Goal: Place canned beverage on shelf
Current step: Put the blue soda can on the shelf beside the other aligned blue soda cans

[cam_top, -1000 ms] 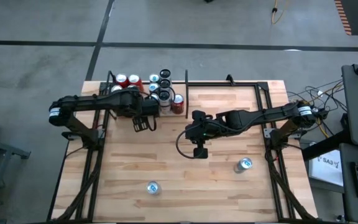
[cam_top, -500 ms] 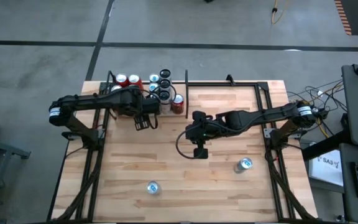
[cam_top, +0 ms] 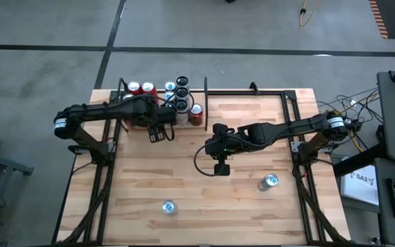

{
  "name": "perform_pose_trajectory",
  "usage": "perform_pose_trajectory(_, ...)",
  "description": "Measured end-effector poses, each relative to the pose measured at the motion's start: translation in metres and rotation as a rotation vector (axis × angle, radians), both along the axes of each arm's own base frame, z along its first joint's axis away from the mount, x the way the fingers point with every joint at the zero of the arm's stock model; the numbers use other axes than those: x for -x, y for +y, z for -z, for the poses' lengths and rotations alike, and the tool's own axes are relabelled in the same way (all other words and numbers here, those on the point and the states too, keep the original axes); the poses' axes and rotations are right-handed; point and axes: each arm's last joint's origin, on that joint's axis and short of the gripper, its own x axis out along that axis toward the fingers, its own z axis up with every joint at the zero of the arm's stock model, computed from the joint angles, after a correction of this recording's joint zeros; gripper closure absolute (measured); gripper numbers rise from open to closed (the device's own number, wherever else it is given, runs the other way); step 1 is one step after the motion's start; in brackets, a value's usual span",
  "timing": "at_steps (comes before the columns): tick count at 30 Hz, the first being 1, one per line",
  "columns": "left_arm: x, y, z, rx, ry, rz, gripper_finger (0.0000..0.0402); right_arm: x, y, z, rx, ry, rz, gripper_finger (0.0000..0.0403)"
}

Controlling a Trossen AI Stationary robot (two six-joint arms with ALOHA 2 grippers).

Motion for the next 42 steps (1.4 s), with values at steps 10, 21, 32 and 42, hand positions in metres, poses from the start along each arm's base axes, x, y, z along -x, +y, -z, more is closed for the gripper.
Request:
perform_pose_trajectory(10,0.001,0.001,0.020,0.006,0.047,-0.003,0.0179,0.000,0.000,0.000,0.001,-0.005,-0.002,0.0390)
perform_pose_trajectory(21,0.001,0.004,0.033,0.006,0.065,0.015,0.0170,-0.002,0.000,-0.002,-0.002,-0.025,-0.001,0.0390)
perform_pose_trajectory(32,-0.003,0.009,0.035,-0.001,0.041,0.035,0.0168,-0.002,0.000,-0.002,-0.002,-0.026,-0.001,0.0390)
perform_pose_trajectory(42,-0.001,0.017,0.035,0.000,0.049,0.020,0.0167,-0.002,0.000,-0.002,0.003,-0.025,-0.006,0.0390)
